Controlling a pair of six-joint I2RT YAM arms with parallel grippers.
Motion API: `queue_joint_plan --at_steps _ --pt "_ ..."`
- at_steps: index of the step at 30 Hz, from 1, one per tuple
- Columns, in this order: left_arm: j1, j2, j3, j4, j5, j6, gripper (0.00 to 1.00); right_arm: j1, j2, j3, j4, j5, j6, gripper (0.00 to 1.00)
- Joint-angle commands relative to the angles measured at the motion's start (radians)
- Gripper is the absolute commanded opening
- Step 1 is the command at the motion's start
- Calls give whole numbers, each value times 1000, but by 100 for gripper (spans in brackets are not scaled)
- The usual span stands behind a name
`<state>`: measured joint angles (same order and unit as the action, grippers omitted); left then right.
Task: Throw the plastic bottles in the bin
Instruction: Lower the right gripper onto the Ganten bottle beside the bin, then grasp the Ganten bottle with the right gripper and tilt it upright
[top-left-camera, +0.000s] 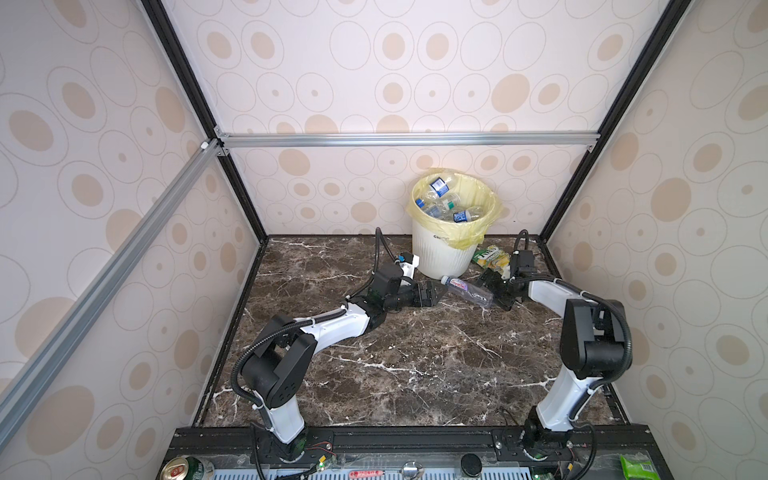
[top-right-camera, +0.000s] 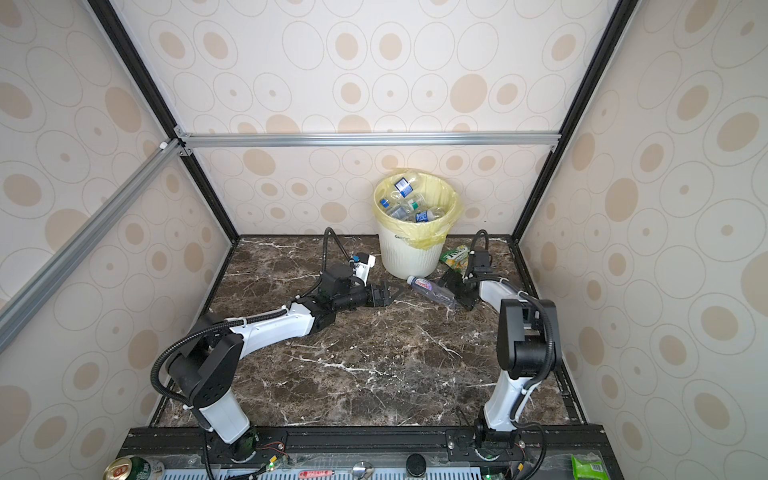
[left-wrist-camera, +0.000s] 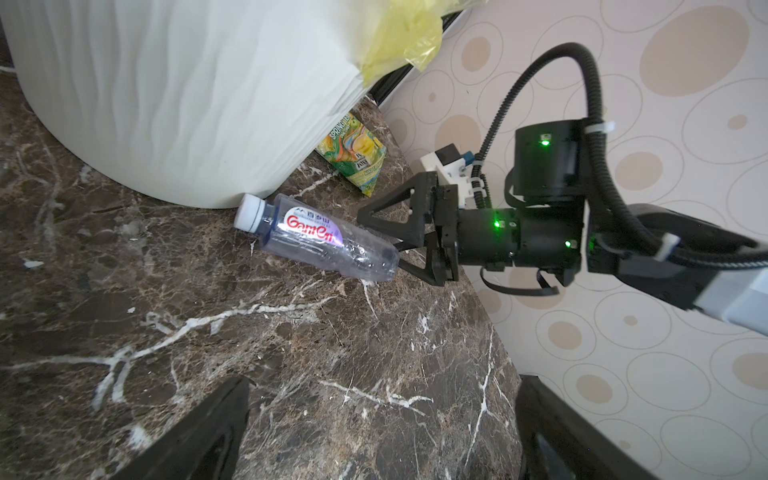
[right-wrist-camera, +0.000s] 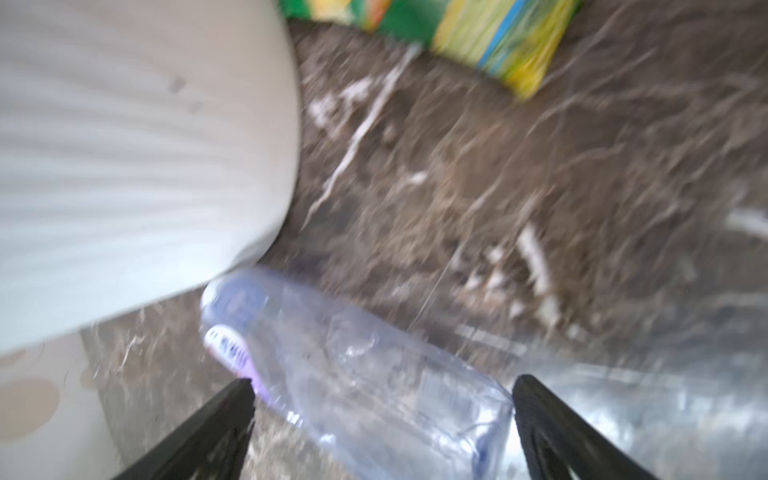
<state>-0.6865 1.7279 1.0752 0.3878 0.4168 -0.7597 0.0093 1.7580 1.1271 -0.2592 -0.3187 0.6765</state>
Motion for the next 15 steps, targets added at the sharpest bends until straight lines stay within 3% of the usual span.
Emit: queue_joint_plan --at_steps 1,4,9,15 --pt "-4 -35 -12 18 -10 2 99 48 -103 -81 11 6 49 100" --pt "-3 -46 -22 15 -14 7 99 104 -186 -119 -31 54 25 100" --pt "2 -65 -45 13 -15 14 99 112 -230 -61 -163 131 -125 100" --pt "36 -142 -133 59 -41 -7 99 153 -196 -46 -149 101 -260 100"
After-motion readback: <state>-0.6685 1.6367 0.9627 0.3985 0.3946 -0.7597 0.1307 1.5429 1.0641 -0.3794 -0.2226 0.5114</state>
